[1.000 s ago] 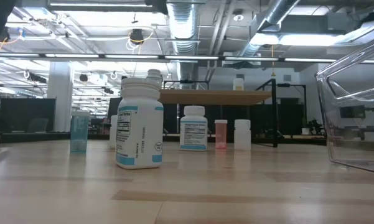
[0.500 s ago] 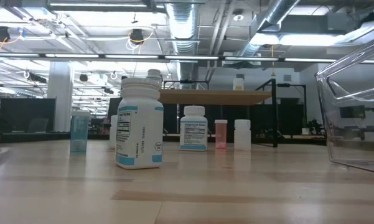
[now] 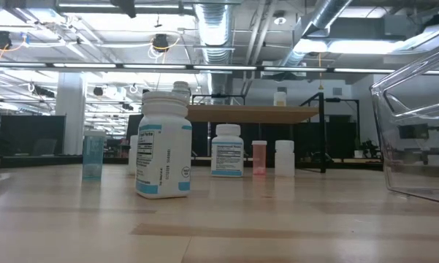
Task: Pick and place medicine bottles onto shelf by color
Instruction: Put the right transparent pill bottle on the shelf aligned with the other transparent pill bottle
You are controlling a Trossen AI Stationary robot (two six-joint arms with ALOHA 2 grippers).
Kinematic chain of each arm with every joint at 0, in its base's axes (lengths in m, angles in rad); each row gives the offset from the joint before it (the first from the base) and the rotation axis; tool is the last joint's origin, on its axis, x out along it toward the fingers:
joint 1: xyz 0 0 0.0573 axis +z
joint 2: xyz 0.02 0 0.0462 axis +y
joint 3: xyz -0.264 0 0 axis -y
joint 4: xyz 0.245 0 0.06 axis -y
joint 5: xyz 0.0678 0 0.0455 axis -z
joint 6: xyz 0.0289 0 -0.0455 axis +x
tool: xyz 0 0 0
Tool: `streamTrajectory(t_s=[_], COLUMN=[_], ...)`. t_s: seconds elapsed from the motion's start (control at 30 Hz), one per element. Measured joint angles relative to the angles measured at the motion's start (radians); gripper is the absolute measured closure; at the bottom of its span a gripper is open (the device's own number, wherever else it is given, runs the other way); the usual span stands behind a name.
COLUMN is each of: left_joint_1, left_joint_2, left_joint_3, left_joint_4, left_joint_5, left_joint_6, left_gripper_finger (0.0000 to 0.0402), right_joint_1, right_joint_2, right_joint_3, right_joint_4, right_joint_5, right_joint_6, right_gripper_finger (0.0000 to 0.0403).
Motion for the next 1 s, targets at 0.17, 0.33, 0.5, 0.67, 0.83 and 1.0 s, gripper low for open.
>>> streamTrajectory(t_s=[0.17,0.33,0.5,0.67,0.83,1.0], left_joint_1=[-0.02,-0.038,-0.048,-0.078,-0.128,-0.172], left_joint_2=[-0.028,-0.029,-0.056,-0.103,-0.131,-0.136], left_joint_3=[-0.033,-0.066,-0.161,-0.256,-0.301,-0.313], left_joint_4=[0.004,0.068,0.126,0.154,0.187,0.216], left_joint_5=[-0.026,-0.051,-0.037,-0.044,-0.065,-0.112], left_joint_6=[-0.05,-0.031,-0.034,-0.129,-0.193,-0.244], left_gripper_finger=[0.0166,0.0166,0.0166,0.0166,0.0166,0.0166], right_joint_1=[0.0,0.02,0.074,0.137,0.18,0.223], right_joint_2=[0.015,0.032,0.028,0.019,0.024,-0.001], right_joint_3=[-0.001,-0.001,-0.001,0.0,0.0,-0.081], right_joint_4=[0.002,-0.005,-0.005,-0.005,-0.001,0.069], right_joint_5=[0.0,0.0,0.002,0.078,0.11,0.188], right_joint_6=[0.0,0.0,0.007,0.044,0.044,0.026], right_gripper_finger=[0.0165,0.0165,0.0165,0.0165,0.0165,0.0171])
